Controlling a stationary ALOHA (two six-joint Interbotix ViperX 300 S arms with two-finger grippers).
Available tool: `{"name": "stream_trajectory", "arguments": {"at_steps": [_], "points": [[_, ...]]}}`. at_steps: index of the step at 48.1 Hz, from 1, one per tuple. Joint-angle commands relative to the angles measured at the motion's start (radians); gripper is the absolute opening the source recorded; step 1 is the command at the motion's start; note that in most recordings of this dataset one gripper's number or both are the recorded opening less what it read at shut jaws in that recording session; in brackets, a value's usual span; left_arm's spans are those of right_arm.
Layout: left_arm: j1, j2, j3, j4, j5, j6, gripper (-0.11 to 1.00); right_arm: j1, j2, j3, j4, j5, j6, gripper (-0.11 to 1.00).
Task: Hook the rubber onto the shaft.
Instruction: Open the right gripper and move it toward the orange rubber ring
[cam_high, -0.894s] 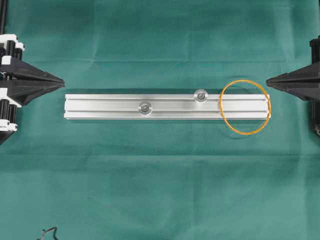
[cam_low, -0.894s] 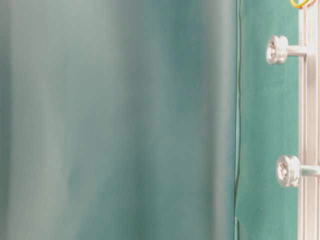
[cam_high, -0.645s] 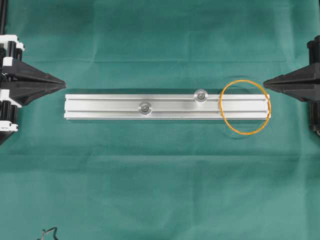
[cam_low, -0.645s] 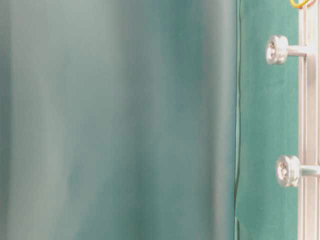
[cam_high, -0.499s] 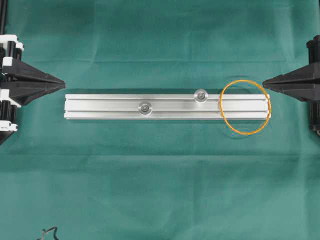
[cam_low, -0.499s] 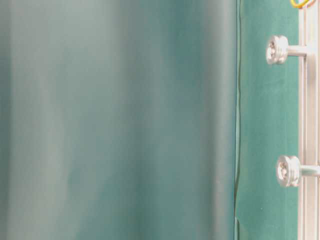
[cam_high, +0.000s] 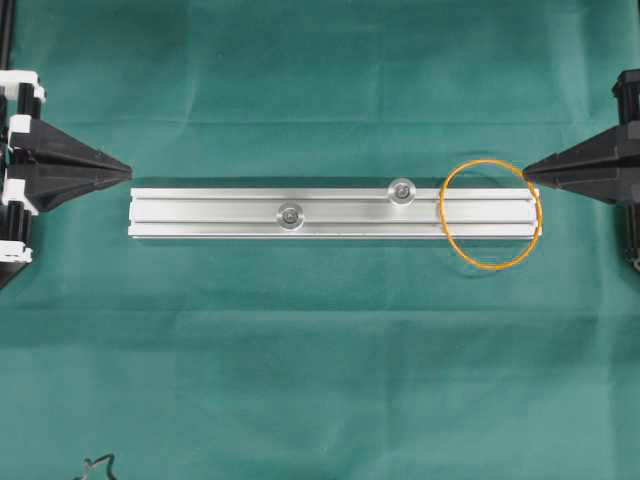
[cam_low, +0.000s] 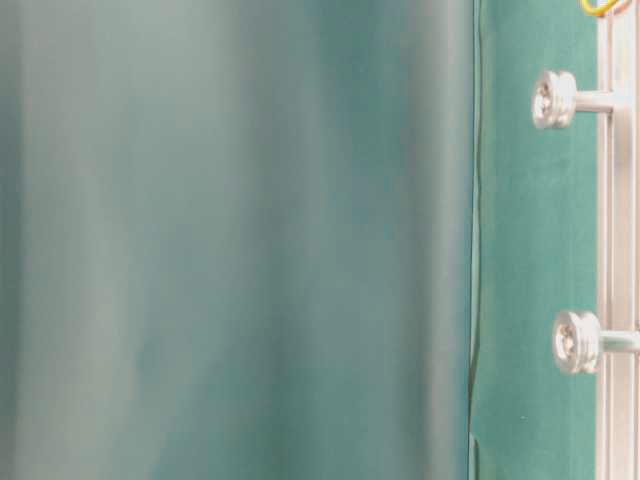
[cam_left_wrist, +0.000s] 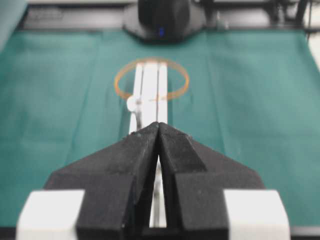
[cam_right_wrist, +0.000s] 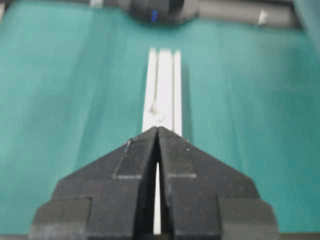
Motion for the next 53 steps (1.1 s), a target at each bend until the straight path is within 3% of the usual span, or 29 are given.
{"name": "stream_trajectory", "arguments": {"at_steps": [1,15,21,42,53], "points": [[0.002,0.005,-0.057,0.003,0.103,-0.002,0.00,-0.002,0.006,-0.057,0.005,0.118,0.014,0.03],[0.003,0.012,-0.107,0.002,0.393,-0.003,0.00,-0.002,0.029,-0.129,0.005,0.459,0.052,0.03],[0.003,0.011,-0.110,0.002,0.400,-0.003,0.00,0.000,0.044,-0.138,0.005,0.517,0.052,0.03],[0.003,0.014,-0.120,0.002,0.400,-0.003,0.00,-0.002,0.067,-0.156,0.005,0.552,0.061,0.03],[0.002,0.014,-0.120,0.003,0.400,-0.003,0.00,-0.002,0.106,-0.204,0.005,0.723,0.135,0.03]]}}
